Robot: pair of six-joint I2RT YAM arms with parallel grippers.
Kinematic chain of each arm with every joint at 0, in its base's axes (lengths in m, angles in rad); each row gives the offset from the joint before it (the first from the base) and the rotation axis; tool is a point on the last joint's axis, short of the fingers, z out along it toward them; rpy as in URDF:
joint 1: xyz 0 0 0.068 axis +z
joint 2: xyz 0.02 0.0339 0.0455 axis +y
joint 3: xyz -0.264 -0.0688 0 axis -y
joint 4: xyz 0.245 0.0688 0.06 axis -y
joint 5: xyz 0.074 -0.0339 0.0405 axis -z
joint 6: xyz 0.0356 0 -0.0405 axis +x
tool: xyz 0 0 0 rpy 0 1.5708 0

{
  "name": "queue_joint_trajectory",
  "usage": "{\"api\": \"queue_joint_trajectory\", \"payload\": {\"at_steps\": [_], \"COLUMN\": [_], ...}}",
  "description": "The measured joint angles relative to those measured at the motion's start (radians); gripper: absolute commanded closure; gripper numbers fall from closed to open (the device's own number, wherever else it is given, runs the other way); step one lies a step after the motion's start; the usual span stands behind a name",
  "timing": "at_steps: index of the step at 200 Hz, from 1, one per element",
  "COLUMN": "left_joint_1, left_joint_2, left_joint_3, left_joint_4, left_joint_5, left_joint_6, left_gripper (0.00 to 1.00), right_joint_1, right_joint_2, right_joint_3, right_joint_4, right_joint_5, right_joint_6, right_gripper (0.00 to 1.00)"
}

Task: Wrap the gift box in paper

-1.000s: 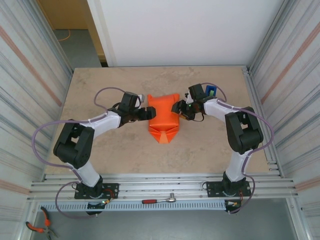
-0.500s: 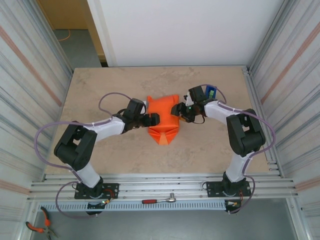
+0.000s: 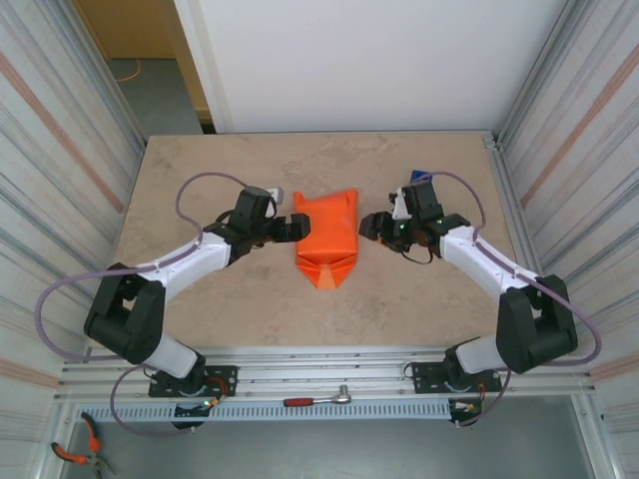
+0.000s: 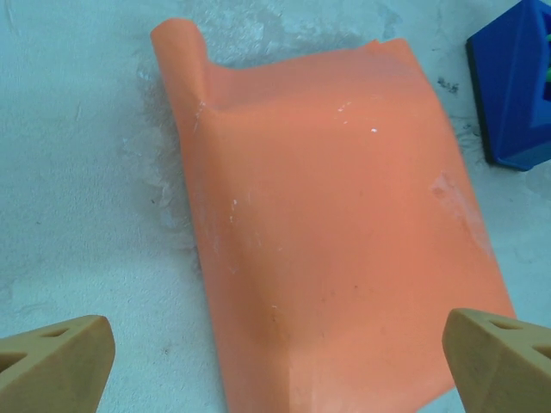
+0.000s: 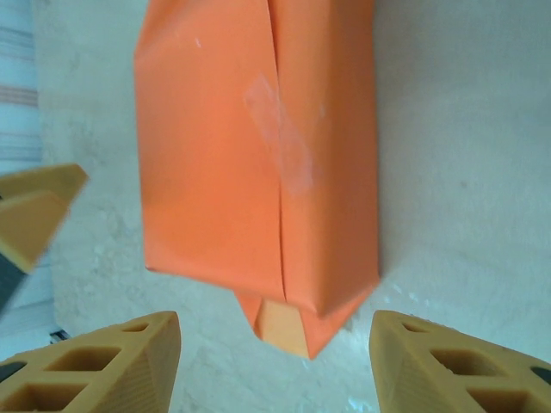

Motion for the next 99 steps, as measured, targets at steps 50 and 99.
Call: {"api": "queue_joint_trajectory", "payload": {"at_steps": [50, 99], "left_joint_1": [-0.008, -0.115], "left_joint_2": [-0.106, -0.229], "left_joint_3": [-0.062, -0.29], "left_joint_4": [-0.014, 0.051], "left_joint_5": [0.016, 0.053], "left_joint_6": [0.009, -0.02], "left_gripper": [0.02, 0.78], "right_joint_1": [0.223, 0.39], "right_joint_2": [-0.034, -0.013], "right_joint_3": [-0.171, -0.231], "right_joint_4": [0.077, 0.195], "right_joint_5": [0.134, 0.258], "right_joint_6": [0.094, 0.174], "right_gripper": [0.62, 1.0]}}
